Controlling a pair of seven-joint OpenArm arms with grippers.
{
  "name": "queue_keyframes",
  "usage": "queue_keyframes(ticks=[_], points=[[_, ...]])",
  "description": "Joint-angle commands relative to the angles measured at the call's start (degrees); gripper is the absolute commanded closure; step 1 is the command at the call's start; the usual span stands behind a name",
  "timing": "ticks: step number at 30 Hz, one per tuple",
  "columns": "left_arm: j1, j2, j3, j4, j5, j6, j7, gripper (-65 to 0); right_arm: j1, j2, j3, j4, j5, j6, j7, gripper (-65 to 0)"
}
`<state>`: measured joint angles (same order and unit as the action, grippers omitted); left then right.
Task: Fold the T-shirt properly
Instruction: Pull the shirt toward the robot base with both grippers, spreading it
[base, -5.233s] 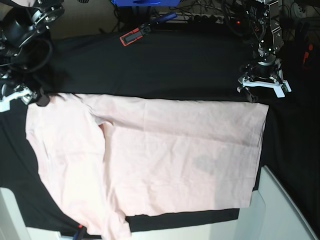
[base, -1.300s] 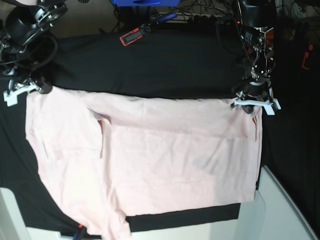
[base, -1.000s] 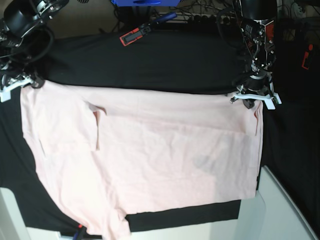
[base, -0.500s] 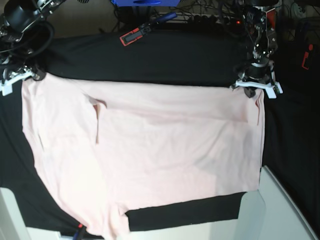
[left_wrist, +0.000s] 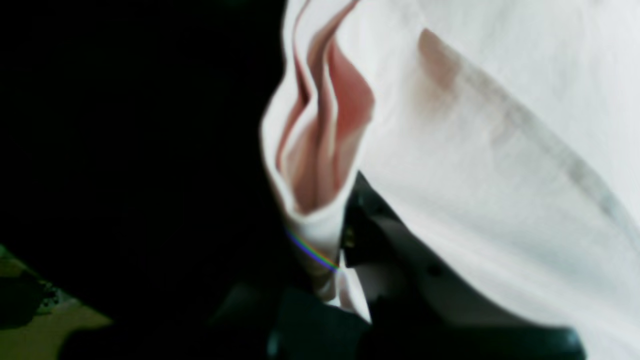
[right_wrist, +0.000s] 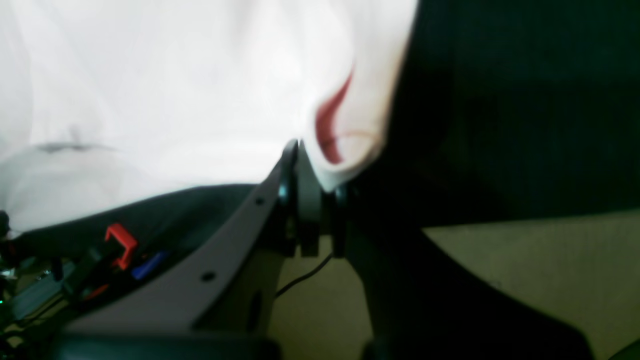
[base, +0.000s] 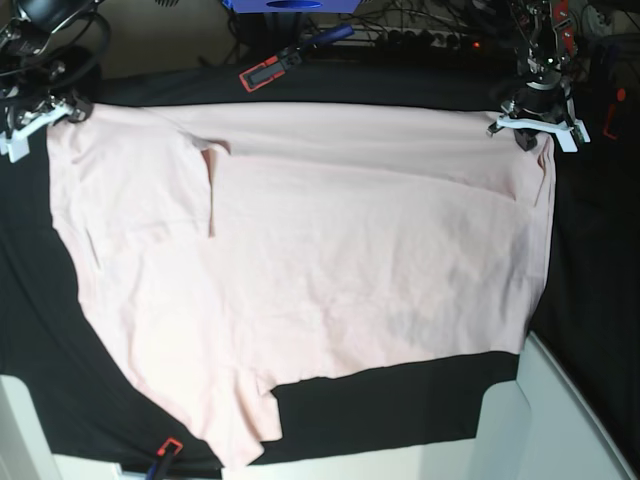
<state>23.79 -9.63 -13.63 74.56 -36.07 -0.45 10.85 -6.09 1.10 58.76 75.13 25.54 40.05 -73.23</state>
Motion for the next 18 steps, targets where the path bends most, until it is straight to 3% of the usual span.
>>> queue_keyframes(ticks=[1,12,15,18], points=[[0.6,-0.97,-0.66,1.35,0.25,1.02,-1.58,0.0,-0.2,0.52,0.27,2.01,0.0,-0.05,0.04,-0.3],[1.22,-0.97,-0.66,1.26,0.25,1.02,-1.31,0.0,-0.9,-1.15,0.27,2.54,0.0,-0.05,-0.48,-2.5],[1.22,-0.97,-0.66,1.0,0.25,1.02,-1.23,-4.0,-0.9,-2.03,0.27,2.54,0.0,-0.05,-0.48,-14.4],[1.22,-0.97,-0.66,0.82,0.25,1.11,-1.14,-20.2,-1.25,-2.73,0.36,2.54,0.0,-0.05,-0.48,-33.7]])
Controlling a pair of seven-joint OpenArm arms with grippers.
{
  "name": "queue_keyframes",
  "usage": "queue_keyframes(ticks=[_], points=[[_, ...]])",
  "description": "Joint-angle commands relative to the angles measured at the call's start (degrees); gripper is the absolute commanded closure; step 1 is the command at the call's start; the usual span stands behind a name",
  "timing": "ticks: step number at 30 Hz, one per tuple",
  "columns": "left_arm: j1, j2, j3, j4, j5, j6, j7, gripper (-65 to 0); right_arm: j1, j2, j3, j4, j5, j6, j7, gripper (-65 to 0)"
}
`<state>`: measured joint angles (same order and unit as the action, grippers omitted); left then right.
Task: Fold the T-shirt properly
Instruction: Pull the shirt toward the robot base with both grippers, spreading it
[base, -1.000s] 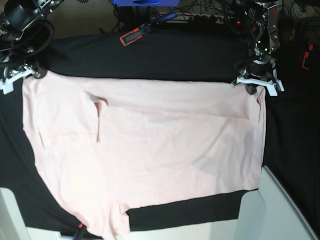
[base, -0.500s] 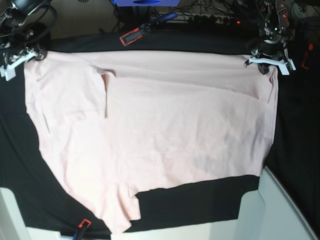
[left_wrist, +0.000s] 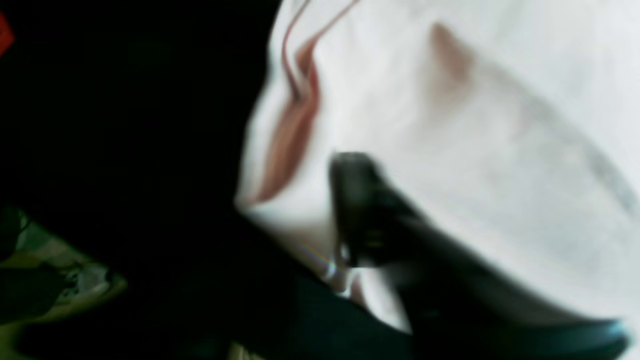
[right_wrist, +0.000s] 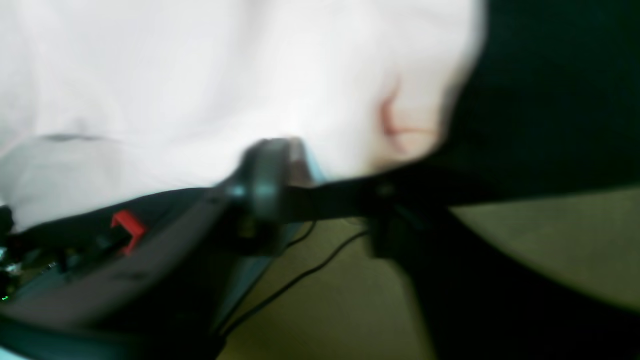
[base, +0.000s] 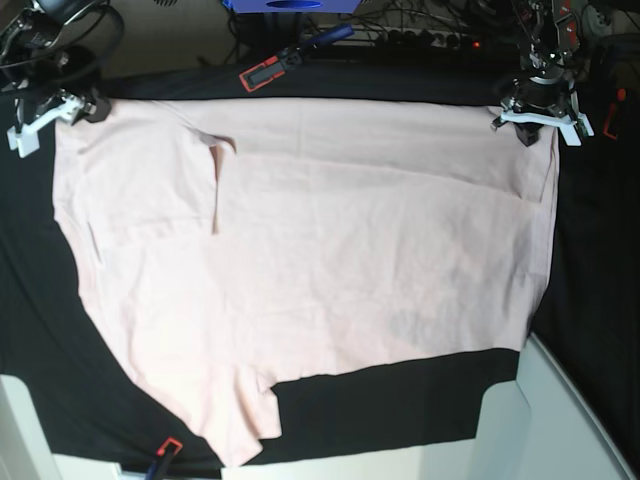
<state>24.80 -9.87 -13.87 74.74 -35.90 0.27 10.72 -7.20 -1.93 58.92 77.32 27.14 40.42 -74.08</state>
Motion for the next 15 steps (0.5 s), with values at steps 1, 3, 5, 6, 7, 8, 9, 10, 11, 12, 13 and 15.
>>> queue_keyframes(ticks=[1,3,5,6,7,8,9,10,11,12,13,15], points=[[0.21,-0.72,-0.42,0.56,0.08,0.39,-1.01,-26.0,-0.4,0.22,0.21,0.35,-1.6,-0.42,0.37,-38.6],[0.3,-0.72,-0.42,0.56,-0.1,0.39,-0.92,-34.8,-0.58,0.22,0.21,0.35,-1.6,-0.42,0.37,-41.4],[0.3,-0.81,-1.21,0.56,-0.1,0.39,-0.92,-38.1,-0.75,0.22,0.21,0.53,-1.6,-0.42,0.37,-41.2],[0.39,-0.81,-2.7,0.56,-0.1,0.39,-0.92,-38.3,-1.19,0.22,0.29,0.88,-1.6,-0.42,0.37,-41.2],[0.39,-0.72,-4.64,0.56,-0.01,0.39,-0.92,-38.3,-1.55,0.22,0.38,1.05,-1.6,-0.42,0.63,-41.2],[0.39,-0.64,-6.31,0.56,-0.01,0.39,-0.92,-38.3,-1.81,0.22,1.35,1.41,-1.6,-0.42,0.81,-41.2],[0.39,-0.64,-8.07,0.56,-0.01,0.39,-0.92,-38.3,-1.98,0.22,3.02,1.85,-1.6,-0.42,0.81,-41.2],[0.39,-0.64,-9.47,0.56,0.08,0.39,-0.92,-38.3,-2.07,0.22,4.43,2.2,-1.68,-0.42,0.81,-41.2],[0.39,-0.72,-10.7,0.56,0.08,0.39,-0.92,-38.3,-2.16,0.22,5.48,2.55,-1.77,-0.42,0.81,-41.2],[0.39,-0.72,-12.02,0.56,0.08,0.39,-0.92,-38.3,-2.25,0.57,6.54,2.99,-1.77,-0.42,0.72,-41.2],[0.39,-0.72,-13.16,0.56,0.08,0.39,-0.92,-38.3,-2.34,0.75,7.15,3.34,-1.77,-0.42,0.72,-41.2],[0.3,-0.72,-15.8,0.56,0.08,0.39,-0.92,-38.3,-2.95,1.1,7.94,4.83,-1.86,-0.42,0.81,-41.2]])
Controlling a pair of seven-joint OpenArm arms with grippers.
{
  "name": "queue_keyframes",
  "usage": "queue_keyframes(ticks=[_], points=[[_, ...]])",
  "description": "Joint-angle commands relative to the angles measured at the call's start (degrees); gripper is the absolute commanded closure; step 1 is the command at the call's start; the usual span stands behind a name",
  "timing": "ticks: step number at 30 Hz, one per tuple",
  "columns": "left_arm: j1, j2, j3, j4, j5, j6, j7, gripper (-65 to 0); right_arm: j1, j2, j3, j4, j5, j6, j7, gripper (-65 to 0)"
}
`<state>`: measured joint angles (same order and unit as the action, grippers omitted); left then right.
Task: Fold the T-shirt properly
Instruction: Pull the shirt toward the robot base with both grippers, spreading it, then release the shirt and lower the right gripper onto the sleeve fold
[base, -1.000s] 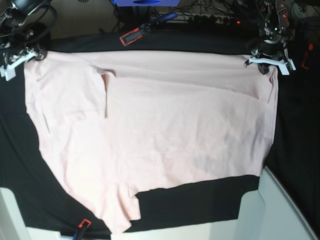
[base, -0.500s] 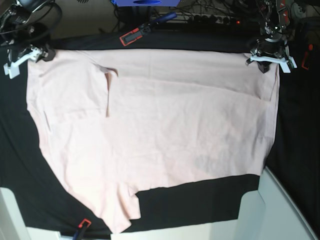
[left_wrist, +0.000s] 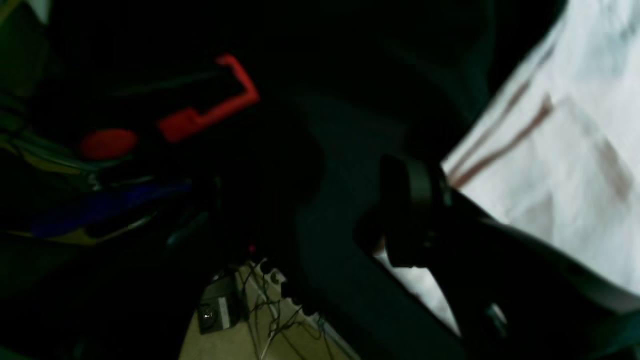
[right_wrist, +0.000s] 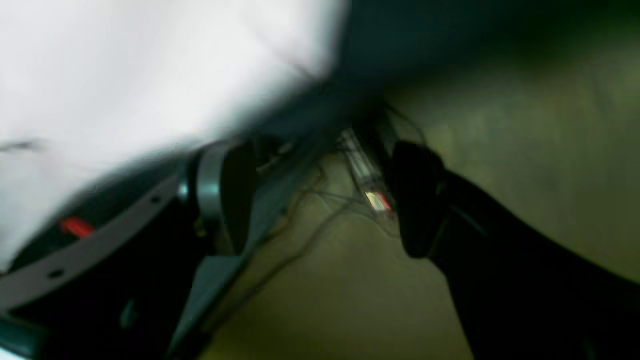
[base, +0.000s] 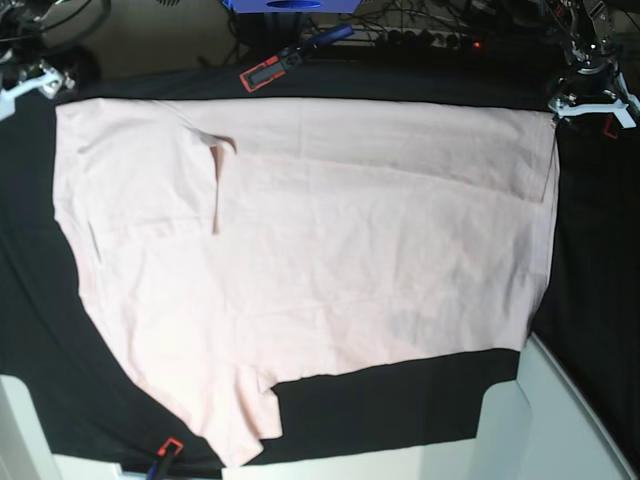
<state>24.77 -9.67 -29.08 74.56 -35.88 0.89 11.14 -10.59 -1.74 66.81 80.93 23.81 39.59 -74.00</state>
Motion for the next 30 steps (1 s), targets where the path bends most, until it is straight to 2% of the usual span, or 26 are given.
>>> queue_keyframes(ticks=[1,8,10,14,19,23,27,30], points=[[0.32,-0.92,-1.73,0.91,0.05,-0.23,-1.33,-38.3,0.26,1.43,0.23,2.37,1.46,0.41,0.72,-41.2],[0.41,-2.15,-3.84,5.39,0.05,-0.23,-1.33,-38.5,0.35,2.92,-0.48,10.28,1.37,0.41,0.81,-41.2],[1.38,-2.15,-4.28,7.76,0.05,-0.23,-1.33,-38.5,0.52,4.86,-2.41,13.45,1.37,0.41,0.81,-41.2],[1.99,-2.06,-4.19,12.42,0.14,-0.23,-1.33,-38.5,0.88,9.17,-10.23,15.82,1.37,0.41,0.9,-41.2],[2.26,-1.8,-3.67,14.36,0.14,-0.23,-1.33,-38.5,2.02,13.39,-26.59,15.38,1.29,0.41,3.62,-41.4],[2.35,-1.71,-3.58,16.03,0.14,-0.23,-1.33,-38.5,4.04,14.62,-36.52,14.94,1.29,0.41,8.11,-41.4],[2.35,-1.8,-3.58,16.12,0.67,-0.31,-1.33,-38.5,7.82,15.32,-42.32,8.35,1.29,-0.43,11.45,-41.8],[2.35,-1.63,-2.88,16.03,6.12,-0.31,-1.33,-38.5,11.25,16.81,-46.89,0.79,1.29,-0.96,13.65,-41.5]])
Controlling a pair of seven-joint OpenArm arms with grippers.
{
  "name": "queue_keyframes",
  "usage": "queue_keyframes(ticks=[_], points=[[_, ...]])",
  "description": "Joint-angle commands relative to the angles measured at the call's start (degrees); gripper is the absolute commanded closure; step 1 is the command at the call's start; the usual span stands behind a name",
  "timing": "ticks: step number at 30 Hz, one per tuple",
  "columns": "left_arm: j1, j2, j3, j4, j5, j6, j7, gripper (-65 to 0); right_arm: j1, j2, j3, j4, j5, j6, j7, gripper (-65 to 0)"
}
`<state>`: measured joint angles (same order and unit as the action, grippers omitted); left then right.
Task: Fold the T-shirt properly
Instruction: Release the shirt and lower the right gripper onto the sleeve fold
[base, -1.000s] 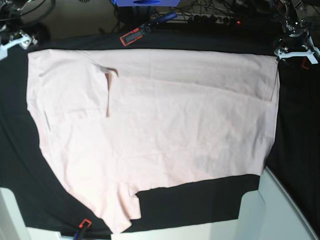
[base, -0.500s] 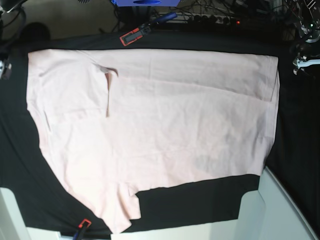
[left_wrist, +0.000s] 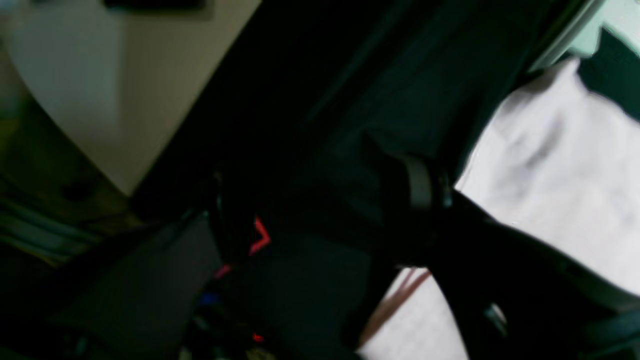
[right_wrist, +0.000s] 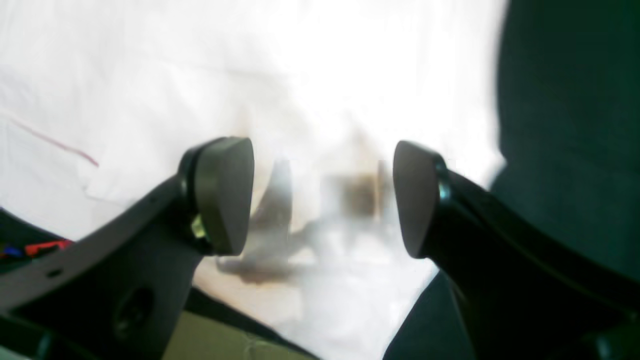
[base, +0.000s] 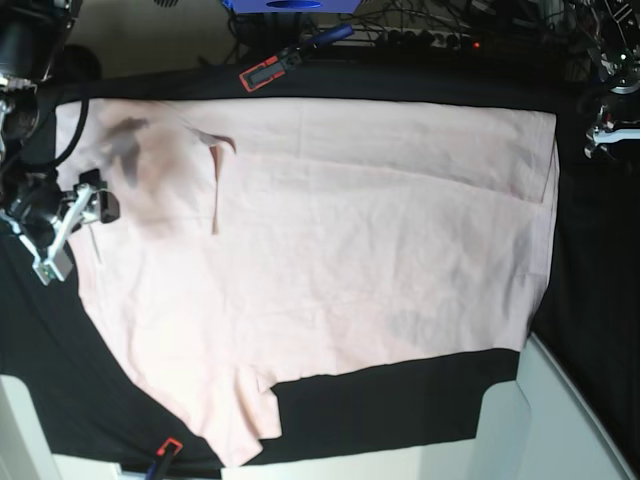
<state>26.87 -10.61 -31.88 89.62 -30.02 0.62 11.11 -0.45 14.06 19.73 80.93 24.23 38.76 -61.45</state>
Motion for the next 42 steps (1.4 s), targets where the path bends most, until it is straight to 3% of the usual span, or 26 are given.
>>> queue_keyframes(ticks=[1,6,13,27,29,35,37,42], points=[[0.25,-0.51,0.98,0.88,2.02,-0.05,-1.31,-38.5,1.9,1.1,-0.52,-1.32,0.87,-0.21,2.07,-41.5],[-0.19,1.86,3.35,0.62,10.2,-0.05,-1.49,-38.5,4.98,2.68,-2.1,-10.02,0.87,-0.21,6.2,-41.5],[-0.37,2.92,3.61,0.35,10.28,-0.05,-1.58,-38.5,5.94,4.18,-2.28,-17.58,0.78,-0.21,10.51,-41.6],[-0.19,2.92,3.26,0.35,10.28,-0.05,-1.58,-38.5,6.12,3.83,-2.28,-18.99,0.78,-0.21,10.95,-40.9],[-0.28,2.92,3.26,0.35,10.28,-0.05,-1.49,-38.5,6.12,3.74,-2.19,-18.99,0.78,-0.21,10.95,-36.3],[-0.28,2.92,3.53,0.35,10.46,-0.05,-1.49,-38.5,6.12,3.74,-2.19,-18.99,0.87,-0.21,10.86,-7.5],[-0.28,2.92,3.53,0.27,10.46,-0.05,-1.49,-38.5,6.12,3.74,-2.19,-18.99,0.87,-0.21,10.86,-4.4],[-0.28,2.92,3.44,0.27,10.37,-0.05,-1.49,-38.5,6.12,3.74,-2.19,-18.99,0.87,-0.21,11.03,-3.6]])
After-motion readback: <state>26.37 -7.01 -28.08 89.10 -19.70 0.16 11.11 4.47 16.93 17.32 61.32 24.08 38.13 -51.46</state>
